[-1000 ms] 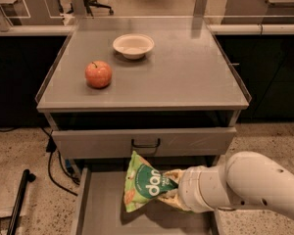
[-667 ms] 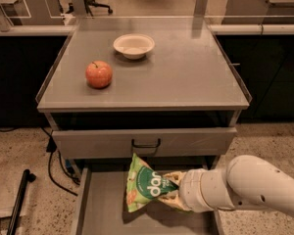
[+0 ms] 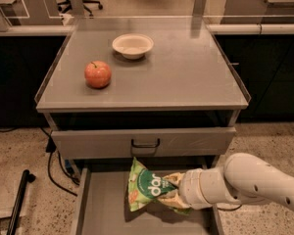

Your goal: Place green rice chip bag into middle drawer

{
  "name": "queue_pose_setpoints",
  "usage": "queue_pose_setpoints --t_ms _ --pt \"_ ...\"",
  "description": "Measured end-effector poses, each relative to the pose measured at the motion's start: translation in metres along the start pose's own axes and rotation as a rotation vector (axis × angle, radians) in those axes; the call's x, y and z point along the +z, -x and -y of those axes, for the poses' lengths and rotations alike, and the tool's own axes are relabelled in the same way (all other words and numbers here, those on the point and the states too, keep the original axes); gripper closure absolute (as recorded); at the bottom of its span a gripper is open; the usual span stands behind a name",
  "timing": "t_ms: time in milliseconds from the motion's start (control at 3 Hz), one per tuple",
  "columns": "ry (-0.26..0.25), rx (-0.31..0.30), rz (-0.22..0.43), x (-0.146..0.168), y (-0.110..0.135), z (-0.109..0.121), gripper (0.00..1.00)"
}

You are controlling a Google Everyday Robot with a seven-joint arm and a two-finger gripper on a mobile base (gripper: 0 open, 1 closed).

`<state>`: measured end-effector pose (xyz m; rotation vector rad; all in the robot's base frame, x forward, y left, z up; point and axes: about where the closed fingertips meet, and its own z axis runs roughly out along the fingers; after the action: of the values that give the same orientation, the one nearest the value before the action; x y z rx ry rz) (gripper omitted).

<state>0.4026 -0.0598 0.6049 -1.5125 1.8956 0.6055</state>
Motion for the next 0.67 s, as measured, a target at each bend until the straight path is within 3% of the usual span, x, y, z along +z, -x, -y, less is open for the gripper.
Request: queue_pose_setpoints --t_ms 667 --pt "0.001 0.078 -0.019 0.037 -0.045 0.042 1.00"
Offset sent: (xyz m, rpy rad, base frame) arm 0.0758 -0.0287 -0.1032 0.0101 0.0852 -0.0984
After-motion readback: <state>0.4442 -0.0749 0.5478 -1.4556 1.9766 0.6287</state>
